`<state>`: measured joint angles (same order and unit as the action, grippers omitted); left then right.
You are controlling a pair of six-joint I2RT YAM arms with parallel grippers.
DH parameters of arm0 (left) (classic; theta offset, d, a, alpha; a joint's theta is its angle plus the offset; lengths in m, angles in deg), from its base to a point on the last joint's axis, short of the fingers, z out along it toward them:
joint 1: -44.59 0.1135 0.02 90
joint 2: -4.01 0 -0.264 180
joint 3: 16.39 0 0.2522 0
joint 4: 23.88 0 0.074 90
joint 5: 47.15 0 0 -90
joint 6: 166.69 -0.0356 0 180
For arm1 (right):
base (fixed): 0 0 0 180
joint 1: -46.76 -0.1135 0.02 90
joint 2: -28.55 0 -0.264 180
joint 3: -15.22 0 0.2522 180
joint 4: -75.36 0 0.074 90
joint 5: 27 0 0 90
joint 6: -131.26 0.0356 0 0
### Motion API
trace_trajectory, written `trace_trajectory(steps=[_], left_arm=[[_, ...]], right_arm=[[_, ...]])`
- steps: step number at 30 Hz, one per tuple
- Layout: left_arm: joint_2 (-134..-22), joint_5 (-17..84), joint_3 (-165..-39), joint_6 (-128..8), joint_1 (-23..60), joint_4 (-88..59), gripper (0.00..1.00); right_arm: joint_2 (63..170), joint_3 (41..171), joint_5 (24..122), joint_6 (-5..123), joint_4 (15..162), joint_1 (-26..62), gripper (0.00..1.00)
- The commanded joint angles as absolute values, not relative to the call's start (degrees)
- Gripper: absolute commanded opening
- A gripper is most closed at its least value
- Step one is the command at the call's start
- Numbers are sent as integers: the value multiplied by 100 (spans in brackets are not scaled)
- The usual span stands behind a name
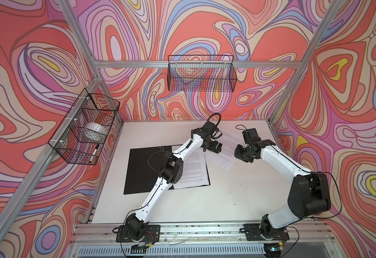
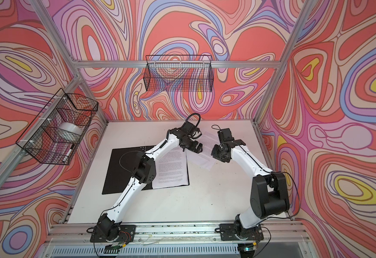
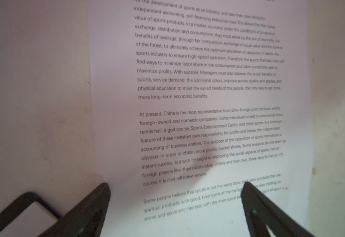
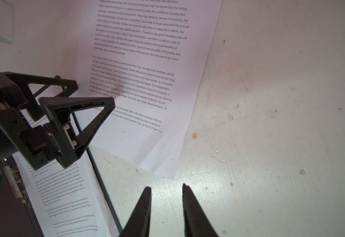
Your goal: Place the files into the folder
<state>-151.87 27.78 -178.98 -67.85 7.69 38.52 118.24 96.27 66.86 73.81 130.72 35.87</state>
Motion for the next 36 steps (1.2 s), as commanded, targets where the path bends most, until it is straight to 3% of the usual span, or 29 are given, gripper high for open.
trace_trajectory(steps=[1,7,15,21,36], left_arm=[[-15251,2370,-17862,-6668,667,4216,100],[-15007,1882,-17726,-6697,636,4266,100],[-14502,2676,-17620,-6878,645,3936,100],[-14520,2748,-17656,-6799,645,3796,100],[-14863,2571,-17658,-6625,707,3823,100]], right_arm=[[11846,9684,6565,7435,13074,3580,29],[11891,9645,6432,7507,13041,3691,35],[11963,9474,6899,7462,12637,4471,43],[12319,9444,7369,7349,12297,4995,43],[12969,9484,7852,7160,12039,5348,44]])
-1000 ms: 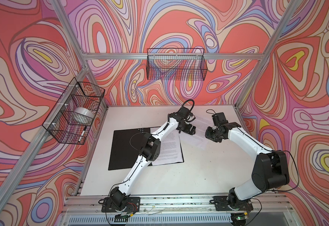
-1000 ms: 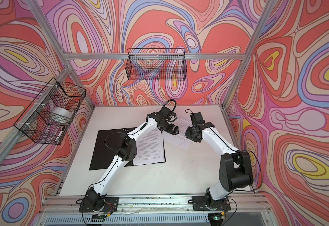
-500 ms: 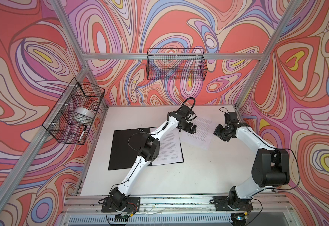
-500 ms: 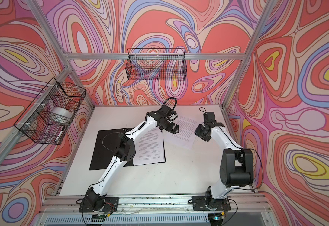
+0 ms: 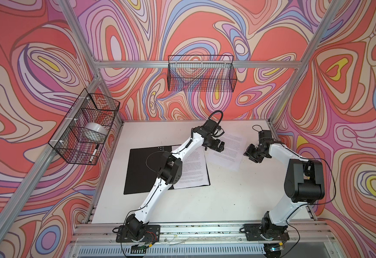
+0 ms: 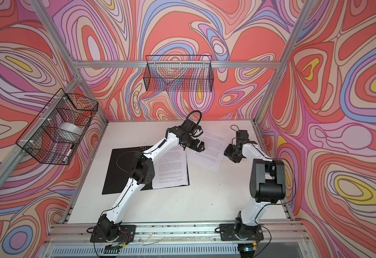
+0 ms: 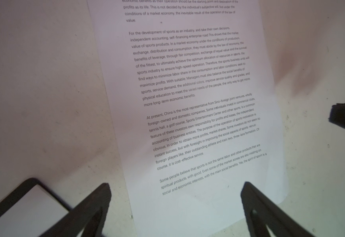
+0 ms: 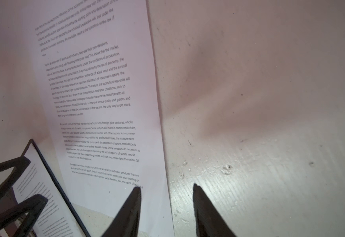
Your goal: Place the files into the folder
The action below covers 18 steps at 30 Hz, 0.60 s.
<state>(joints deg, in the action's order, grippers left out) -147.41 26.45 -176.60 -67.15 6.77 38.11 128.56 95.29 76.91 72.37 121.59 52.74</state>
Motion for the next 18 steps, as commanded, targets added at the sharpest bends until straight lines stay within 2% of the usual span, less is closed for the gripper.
trace_trajectory(steps=[1,18], left_arm=[[-14873,2563,-17658,-6615,706,3822,100],[-15031,2226,-17578,-6465,712,3878,100]], right_arm=[[12976,9483,7892,7156,12031,5361,44],[13664,9482,8445,7219,11657,5467,44]])
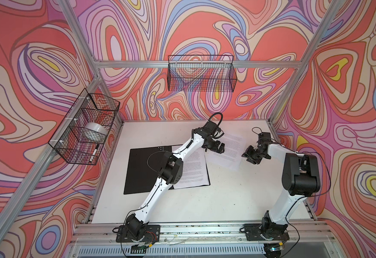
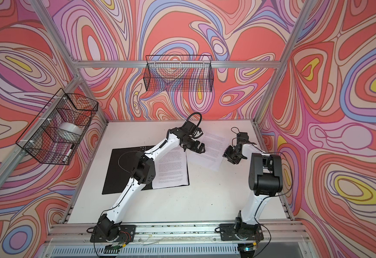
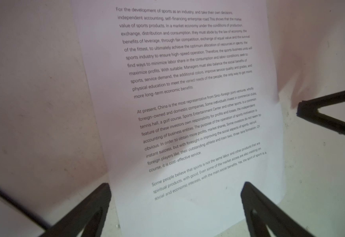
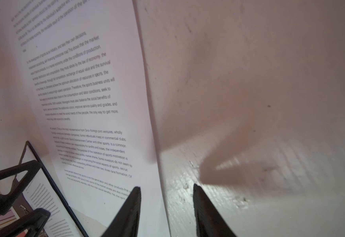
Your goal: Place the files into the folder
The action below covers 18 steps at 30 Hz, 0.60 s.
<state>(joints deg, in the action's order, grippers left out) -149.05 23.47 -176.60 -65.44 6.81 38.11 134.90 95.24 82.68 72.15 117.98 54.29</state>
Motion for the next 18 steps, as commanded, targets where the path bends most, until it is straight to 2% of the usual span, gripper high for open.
trace_trajectory(steps=[1,18], left_arm=[[-15033,2206,-17572,-6465,711,3874,100],[-15103,1682,-17342,-6413,706,3787,100]], right_arm=[[13697,9474,8481,7229,11633,5467,44],[13879,8833,9506,7912,10562,5493,43]])
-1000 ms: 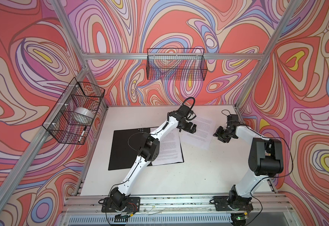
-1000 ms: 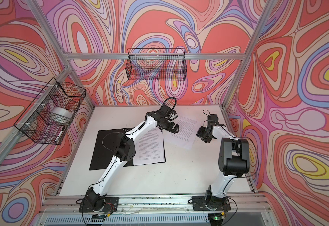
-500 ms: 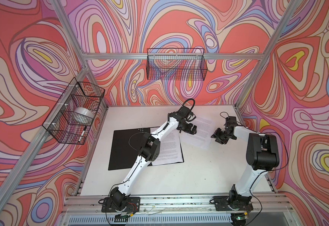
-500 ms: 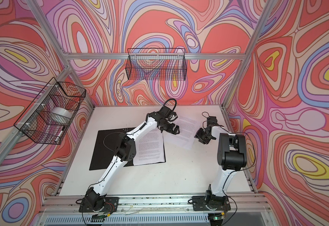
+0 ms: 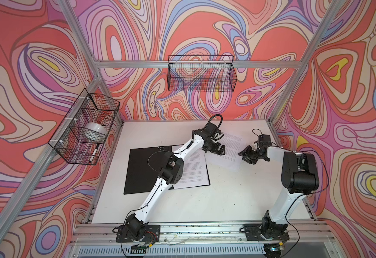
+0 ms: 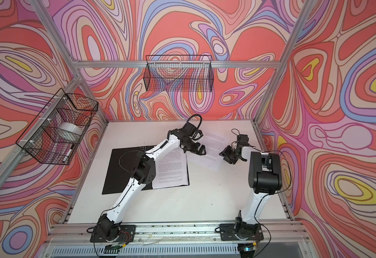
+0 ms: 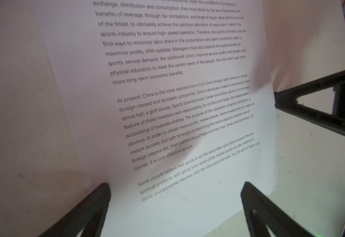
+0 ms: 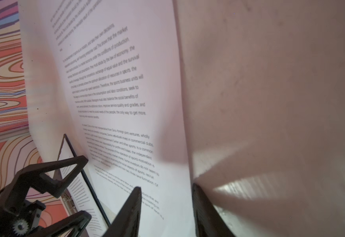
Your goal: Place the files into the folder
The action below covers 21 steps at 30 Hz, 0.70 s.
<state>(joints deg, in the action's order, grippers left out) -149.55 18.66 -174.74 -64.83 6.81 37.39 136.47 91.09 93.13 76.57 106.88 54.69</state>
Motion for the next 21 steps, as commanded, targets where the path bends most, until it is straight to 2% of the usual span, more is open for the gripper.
trace_trajectory(steps=[1,21], left_arm=[[-15098,1680,-17333,-6412,706,3795,100],[-14963,1718,-17227,-6500,733,3831,100]], right_arm=[[13862,8782,9556,7976,10466,5494,43],[13092,8166,9893,8231,9974,5537,38]])
